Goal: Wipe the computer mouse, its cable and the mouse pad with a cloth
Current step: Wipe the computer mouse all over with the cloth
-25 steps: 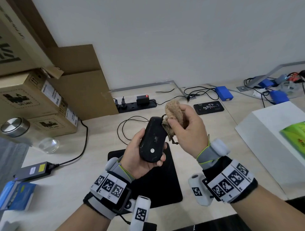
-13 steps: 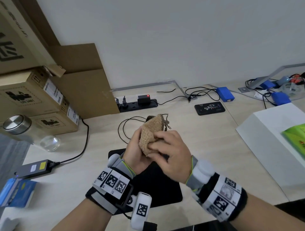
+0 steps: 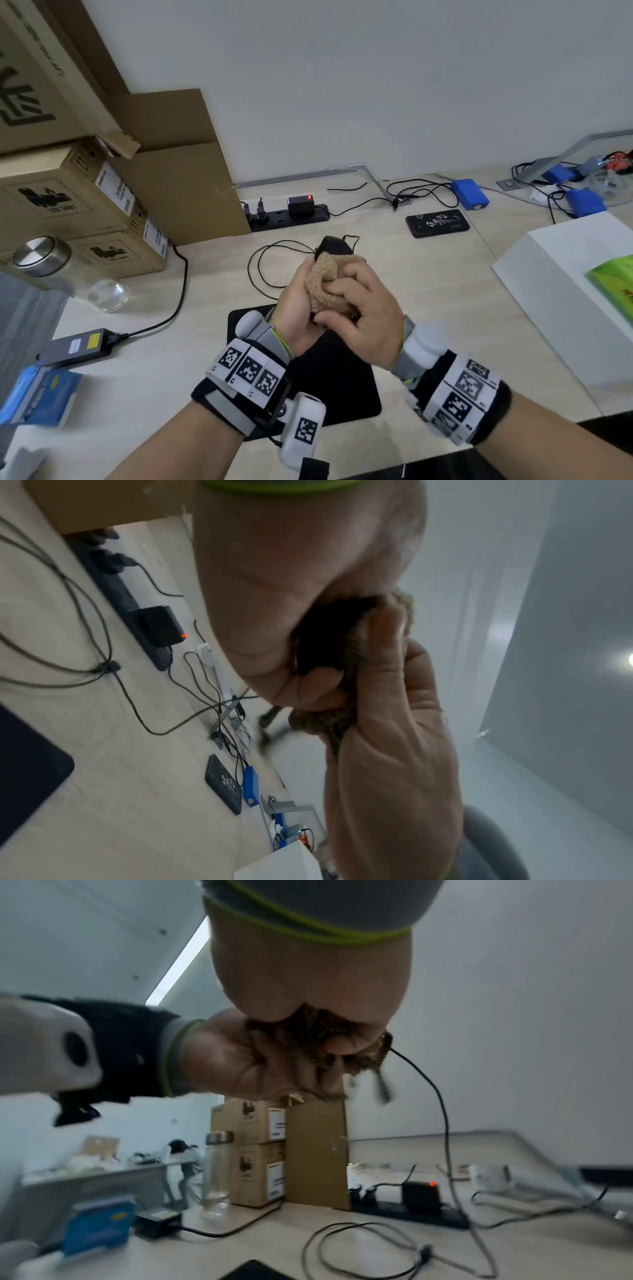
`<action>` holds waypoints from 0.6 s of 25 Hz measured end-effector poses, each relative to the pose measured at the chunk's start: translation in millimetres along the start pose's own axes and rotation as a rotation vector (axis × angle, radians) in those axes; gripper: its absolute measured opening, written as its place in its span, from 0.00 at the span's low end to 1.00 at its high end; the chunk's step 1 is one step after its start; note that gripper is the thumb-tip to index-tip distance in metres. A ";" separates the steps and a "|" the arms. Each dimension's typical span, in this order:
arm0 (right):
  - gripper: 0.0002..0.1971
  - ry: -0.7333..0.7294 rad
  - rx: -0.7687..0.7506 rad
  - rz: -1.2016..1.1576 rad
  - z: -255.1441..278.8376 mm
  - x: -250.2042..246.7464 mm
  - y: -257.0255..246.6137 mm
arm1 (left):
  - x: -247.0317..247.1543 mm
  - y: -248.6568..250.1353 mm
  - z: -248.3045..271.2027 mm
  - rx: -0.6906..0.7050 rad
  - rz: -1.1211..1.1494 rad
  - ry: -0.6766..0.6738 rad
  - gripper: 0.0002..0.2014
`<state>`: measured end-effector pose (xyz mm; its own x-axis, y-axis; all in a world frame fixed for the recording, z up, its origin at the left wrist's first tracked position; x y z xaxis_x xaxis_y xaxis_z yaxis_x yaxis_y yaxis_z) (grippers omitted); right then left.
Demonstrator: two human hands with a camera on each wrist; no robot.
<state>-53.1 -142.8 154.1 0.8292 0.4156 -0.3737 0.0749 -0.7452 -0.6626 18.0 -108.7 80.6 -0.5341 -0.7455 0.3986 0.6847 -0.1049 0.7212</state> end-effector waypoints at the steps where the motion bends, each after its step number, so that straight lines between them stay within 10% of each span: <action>1: 0.14 -0.002 0.011 -0.012 -6.5 -4.0 6.3 | 1.1 -1.1 -0.1 0.006 -0.067 -0.007 0.32; 9: 0.02 0.263 0.496 -0.098 -46.4 -46.4 69.4 | 13.2 1.4 16.5 0.167 -0.284 -0.076 0.29; 15: 0.04 0.311 0.487 -0.104 -52.1 -58.3 56.2 | 3.7 25.7 18.3 0.468 -0.526 0.092 0.25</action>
<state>-68.5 -236.1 172.5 0.9603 0.2464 -0.1311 -0.0371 -0.3529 -0.9349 24.5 -102.0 111.0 -0.6768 -0.7287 -0.1041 0.0513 -0.1877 0.9809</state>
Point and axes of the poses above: each hand's wrist, its own z-axis away from the middle knuckle, its own x-axis out of the palm, y = z × x, the point moved 10 cm from there along -z, towards the middle knuckle, and after that the axes turned 14 degrees about y, right-handed, at the moved point
